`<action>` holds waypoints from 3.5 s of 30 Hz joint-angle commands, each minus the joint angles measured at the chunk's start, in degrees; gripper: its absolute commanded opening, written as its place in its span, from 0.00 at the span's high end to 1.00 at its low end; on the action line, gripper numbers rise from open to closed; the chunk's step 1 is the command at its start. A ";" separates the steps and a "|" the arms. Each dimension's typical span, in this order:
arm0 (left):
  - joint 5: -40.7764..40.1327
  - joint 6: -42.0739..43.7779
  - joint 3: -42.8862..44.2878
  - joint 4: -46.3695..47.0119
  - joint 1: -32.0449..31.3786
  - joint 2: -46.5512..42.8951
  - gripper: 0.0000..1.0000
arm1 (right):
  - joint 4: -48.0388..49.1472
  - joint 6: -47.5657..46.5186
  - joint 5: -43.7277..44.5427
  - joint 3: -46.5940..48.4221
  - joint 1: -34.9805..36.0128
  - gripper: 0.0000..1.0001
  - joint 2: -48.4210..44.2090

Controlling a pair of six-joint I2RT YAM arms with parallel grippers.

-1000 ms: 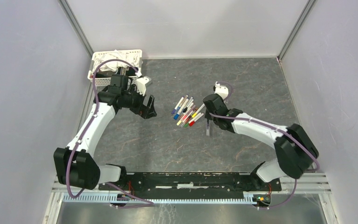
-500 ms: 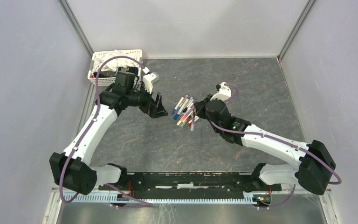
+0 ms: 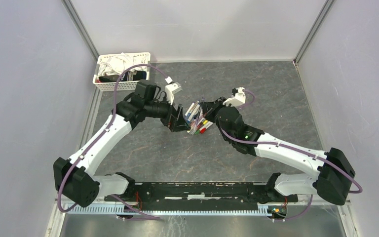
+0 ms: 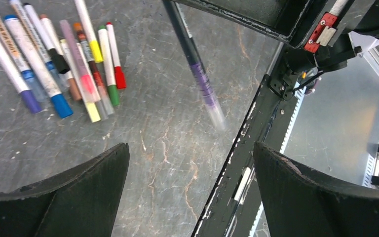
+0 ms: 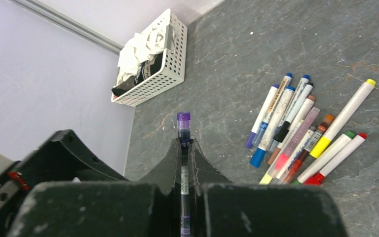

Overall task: Open the pen caps
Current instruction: Pick up the pen from the center of the board, then open the pen cap from the pen.

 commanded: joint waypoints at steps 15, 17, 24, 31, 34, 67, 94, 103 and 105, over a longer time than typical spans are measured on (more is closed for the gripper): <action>-3.64 -3.14 1.37 5.14 -8.32 6.17 0.19 | 5.24 3.58 2.45 0.53 0.55 1.00 0.20; -3.81 -3.22 1.49 5.35 -8.28 6.53 0.30 | 5.25 3.69 2.45 0.28 0.58 1.00 0.04; -8.26 -2.83 1.69 6.36 -8.24 5.79 0.73 | 5.04 3.76 2.23 -0.73 1.18 1.00 -0.09; -15.93 6.09 2.37 2.19 -8.19 4.58 0.97 | 1.86 -2.83 -3.15 -1.04 0.00 0.84 -1.47; -20.85 14.61 2.16 -2.60 -8.19 3.71 0.98 | 1.46 -12.76 -20.60 -1.60 -6.13 0.58 -3.48; -31.25 58.23 -4.79 -19.04 -15.27 -10.79 0.98 | -3.47 -29.52 -84.08 14.60 -10.29 0.29 17.92; -37.59 64.18 -5.81 -17.18 -15.46 -11.67 0.98 | -13.34 -37.94 -85.16 11.82 -7.69 1.00 19.14; -46.79 68.81 -11.28 -12.83 -10.83 -10.64 0.98 | -14.84 -39.02 -84.01 -2.08 -11.93 1.00 9.25; -46.22 70.82 -11.75 -11.14 -6.37 -9.72 0.98 | -15.34 -39.07 -83.37 -4.45 -12.50 1.00 7.21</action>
